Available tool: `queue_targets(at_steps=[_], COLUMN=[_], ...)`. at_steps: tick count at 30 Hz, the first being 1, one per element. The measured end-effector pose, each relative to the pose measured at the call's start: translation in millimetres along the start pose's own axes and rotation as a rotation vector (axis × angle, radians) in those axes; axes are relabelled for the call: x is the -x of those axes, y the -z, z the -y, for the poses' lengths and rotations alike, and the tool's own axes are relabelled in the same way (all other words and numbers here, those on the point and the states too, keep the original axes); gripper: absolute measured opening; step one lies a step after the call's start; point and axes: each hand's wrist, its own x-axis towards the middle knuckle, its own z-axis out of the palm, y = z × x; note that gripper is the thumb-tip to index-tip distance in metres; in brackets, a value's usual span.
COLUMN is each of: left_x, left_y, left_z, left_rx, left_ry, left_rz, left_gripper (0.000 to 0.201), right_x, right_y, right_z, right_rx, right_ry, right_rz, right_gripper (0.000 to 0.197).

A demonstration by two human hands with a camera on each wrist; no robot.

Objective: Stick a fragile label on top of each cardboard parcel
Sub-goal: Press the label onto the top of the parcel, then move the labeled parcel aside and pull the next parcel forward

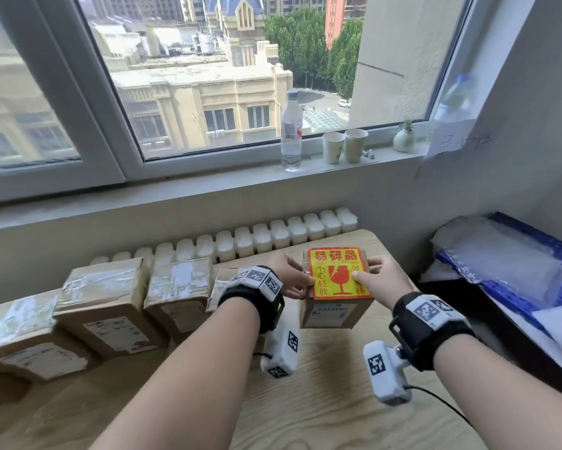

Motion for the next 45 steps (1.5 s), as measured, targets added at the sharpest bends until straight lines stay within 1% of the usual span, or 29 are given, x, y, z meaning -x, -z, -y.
queue_targets(at_steps=[1, 3, 5, 6, 8, 10, 11, 12, 15, 17, 20, 22, 24, 25, 26, 28, 30, 32, 34, 36, 38, 40, 43, 45], left_x=[-6.9, -20.5, -30.5, -35.1, -41.9, -45.3, -45.6, -46.1, -50.7, -50.2, -50.5, -46.0, -38.9, -33.2, -28.1, -16.7, -7.9, -0.1, 3.9, 7.4, 11.0, 12.3, 15.5, 18.2], left_y=[0.1, -0.6, -2.1, -3.4, -5.2, -5.2, -4.5, -3.9, -1.3, -1.9, 1.3, 11.3, 28.9, 39.5, 50.8, 71.2, 85.6, 92.2, 94.9, 94.9, 92.8, 90.2, 86.7, 87.4], left_z=[-1.6, -2.2, -0.7, 1.1, 4.3, 7.1, 8.0, 8.1, 7.0, 5.1, 5.8, 6.6, 8.0, 10.1, 14.0, 24.3, 35.1, 44.6, 54.7, 64.3, 73.0, 78.2, 80.1, 81.7], left_rx=[0.016, 0.027, 0.030, 0.033, 0.042, 0.066, 0.073, 0.074, 0.084, 0.057, -0.126, -0.157, -0.177, -0.206, -0.240, -0.270, -0.275, -0.285, -0.291, -0.291, -0.325, -0.357, -0.387, -0.364], left_ry=[0.000, 0.012, 0.039, 0.047, 0.060, 0.070, 0.071, 0.075, 0.094, 0.113, 0.057, 0.019, 0.011, 0.013, 0.016, 0.047, 0.081, 0.116, 0.137, 0.146, 0.162, 0.170, 0.151, 0.134], left_rz=[-0.030, -0.082, -0.106, -0.113, -0.134, -0.154, -0.152, -0.148, -0.154, -0.173, -0.247, -0.332, -0.453, -0.510, -0.563, -0.659, -0.707, -0.726, -0.714, -0.680, -0.665, -0.673, -0.673, -0.644], left_gripper=[0.042, 0.030, 0.018, 0.017, 0.022, 0.039, 0.042, 0.039, 0.019, 0.022, 0.025, 0.019, 0.010, 0.010, 0.014, 0.020, 0.020, 0.019, 0.020, 0.022, 0.021, 0.018, 0.018, 0.019], right_x=[-8.2, -23.3, -36.7, -41.9, -50.9, -55.8, -57.5, -59.1, -63.0, -63.2, -57.1, -50.4, -43.0, -38.8, -34.3, -24.7, -14.1, -5.0, 1.7, 5.5, 6.9, 7.5, 10.3, 14.2], right_y=[-1.3, -5.2, -10.2, -12.5, -17.2, -21.7, -23.7, -25.1, -28.2, -29.6, -31.1, -32.1, -34.5, -36.8, -39.9, -51.0, -67.2, -86.3, -103.2, -114.4, -121.8, -125.9, -129.0, -129.6], right_z=[0.9, 3.6, 4.2, 3.7, 2.1, 0.6, -0.2, -0.9, -2.3, -1.9, 6.4, 17.7, 31.7, 39.4, 47.9, 63.0, 72.9, 75.9, 73.1, 68.6, 63.3, 57.1, 48.6, 45.8], right_rx=[-0.009, -0.017, -0.016, -0.018, -0.019, -0.025, -0.027, -0.028, -0.019, -0.009, 0.055, 0.114, 0.136, 0.132, 0.124, 0.081, 0.054, 0.145, 0.271, 0.339, 0.351, 0.349, 0.302, 0.285], right_ry=[0.006, 0.019, 0.022, 0.023, 0.026, 0.029, 0.032, 0.038, 0.061, 0.062, 0.080, 0.135, 0.252, 0.324, 0.396, 0.513, 0.581, 0.607, 0.581, 0.542, 0.474, 0.422, 0.394, 0.385], right_rz=[0.005, 0.024, 0.050, 0.061, 0.081, 0.095, 0.097, 0.096, 0.093, 0.085, 0.049, -0.015, -0.100, -0.123, -0.119, -0.033, 0.098, 0.228, 0.314, 0.317, 0.313, 0.340, 0.399, 0.437], right_gripper=[0.039, 0.040, 0.042, 0.042, 0.043, 0.043, 0.043, 0.043, 0.044, 0.043, 0.041, 0.042, 0.043, 0.041, 0.039, 0.033, 0.031, 0.037, 0.045, 0.051, 0.059, 0.068, 0.084, 0.100])
